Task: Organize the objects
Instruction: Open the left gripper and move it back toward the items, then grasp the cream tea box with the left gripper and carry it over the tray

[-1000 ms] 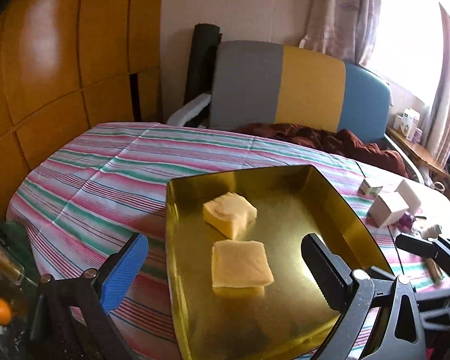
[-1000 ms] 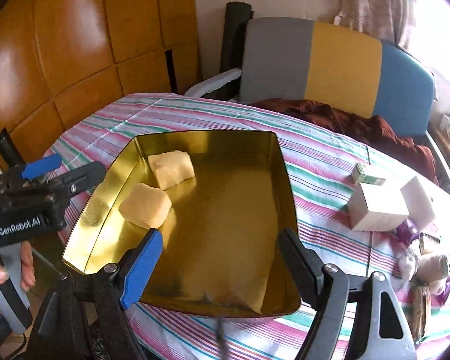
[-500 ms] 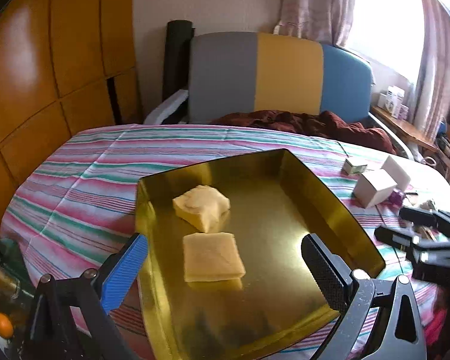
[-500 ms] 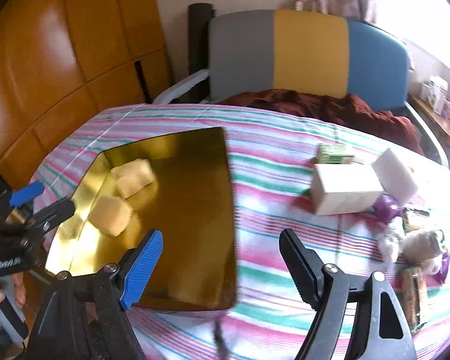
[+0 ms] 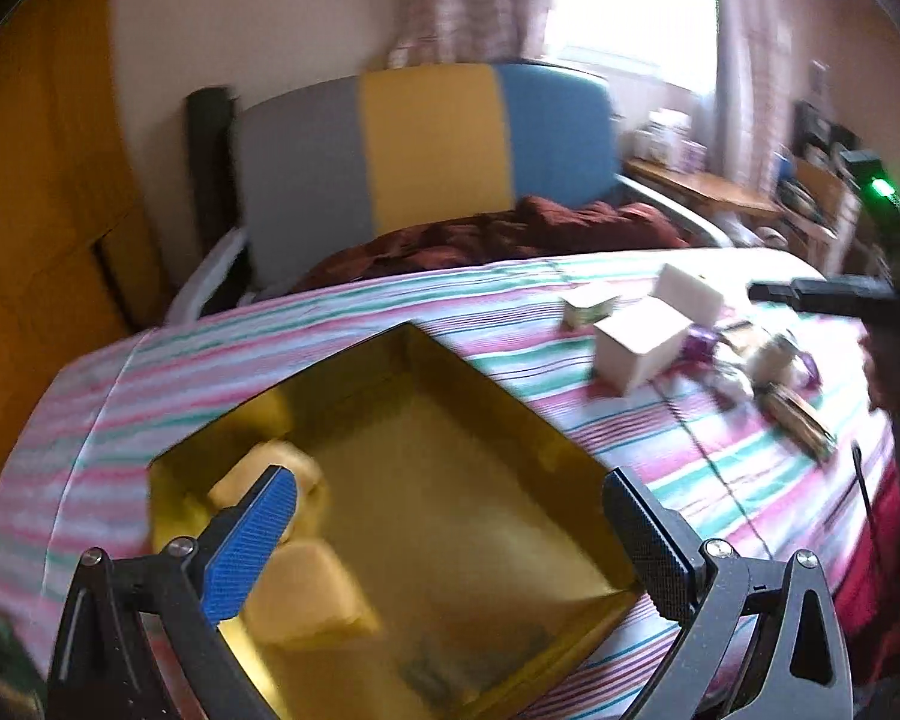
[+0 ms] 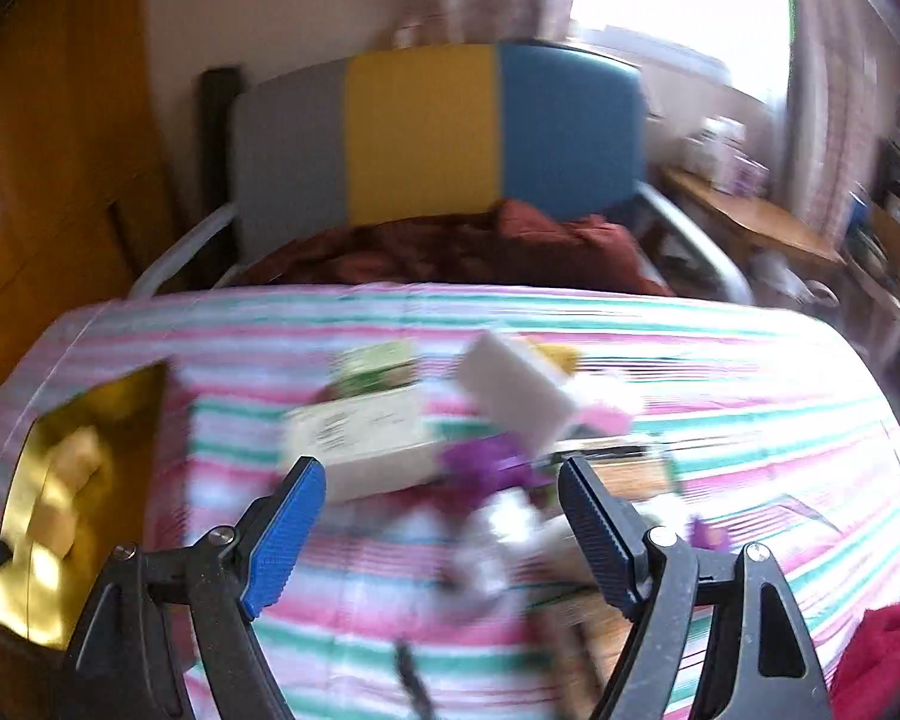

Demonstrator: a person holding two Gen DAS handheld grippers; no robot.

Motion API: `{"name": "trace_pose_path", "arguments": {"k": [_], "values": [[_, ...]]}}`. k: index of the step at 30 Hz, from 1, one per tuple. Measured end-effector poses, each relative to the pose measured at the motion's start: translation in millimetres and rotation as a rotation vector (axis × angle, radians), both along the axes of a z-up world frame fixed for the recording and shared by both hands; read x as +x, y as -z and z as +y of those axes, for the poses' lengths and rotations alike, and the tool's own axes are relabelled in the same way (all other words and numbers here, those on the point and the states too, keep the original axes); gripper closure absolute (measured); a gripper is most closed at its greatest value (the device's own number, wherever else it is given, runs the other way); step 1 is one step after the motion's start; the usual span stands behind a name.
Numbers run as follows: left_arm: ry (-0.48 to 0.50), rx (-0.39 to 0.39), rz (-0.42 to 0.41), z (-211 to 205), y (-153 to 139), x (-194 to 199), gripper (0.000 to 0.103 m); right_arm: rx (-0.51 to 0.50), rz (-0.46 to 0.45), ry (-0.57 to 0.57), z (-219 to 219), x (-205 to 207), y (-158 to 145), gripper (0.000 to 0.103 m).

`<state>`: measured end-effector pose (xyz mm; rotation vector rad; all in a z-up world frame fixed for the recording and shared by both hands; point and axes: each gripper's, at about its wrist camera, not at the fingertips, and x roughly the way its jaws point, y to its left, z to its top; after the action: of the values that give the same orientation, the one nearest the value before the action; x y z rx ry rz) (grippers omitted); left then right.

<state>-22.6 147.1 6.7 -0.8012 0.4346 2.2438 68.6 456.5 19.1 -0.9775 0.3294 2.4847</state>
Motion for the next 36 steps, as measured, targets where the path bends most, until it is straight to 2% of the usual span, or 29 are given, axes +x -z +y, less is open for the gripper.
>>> {"name": "trace_pose_path", "arguments": {"k": [3, 5, 7, 9, 20, 28, 30, 34, 36], "values": [[0.096, -0.03, 0.02, 28.7, -2.3, 3.6, 0.001, -0.032, 0.031, 0.105, 38.3, 12.9, 5.2, 0.021], [0.152, -0.057, 0.032, 50.2, -2.4, 4.1, 0.001, -0.097, 0.06, 0.167, 60.1, 24.3, 11.7, 0.021], [0.196, -0.081, 0.035, 70.2, -1.0, 2.7, 0.001, -0.154, 0.08, 0.202, 72.5, 30.3, 14.6, 0.021], [0.247, -0.108, 0.028, 94.9, 2.2, -1.5, 0.001, -0.17, 0.104, 0.224, 77.6, 34.5, 12.3, 0.021], [0.442, -0.236, 0.05, 202.6, 30.1, -21.5, 0.001, -0.227, 0.11, 0.22, 84.6, 37.2, 17.1, 0.021], [0.528, -0.297, 0.058, 248.9, 49.2, -36.8, 0.001, -0.244, 0.099, 0.204, 85.5, 33.6, 19.9, 0.021], [0.539, -0.315, 0.05, 255.4, 55.8, -41.8, 0.007, -0.245, 0.097, 0.204, 86.2, 33.6, 20.2, 0.021], [0.554, -0.343, 0.012, 266.7, 68.7, -49.9, 0.01, -0.254, 0.095, 0.21, 88.4, 33.8, 20.9, 0.021], [0.554, -0.352, -0.025, 271.1, 75.7, -55.4, 0.02, -0.257, 0.092, 0.212, 89.3, 33.3, 21.6, 0.021]]}}
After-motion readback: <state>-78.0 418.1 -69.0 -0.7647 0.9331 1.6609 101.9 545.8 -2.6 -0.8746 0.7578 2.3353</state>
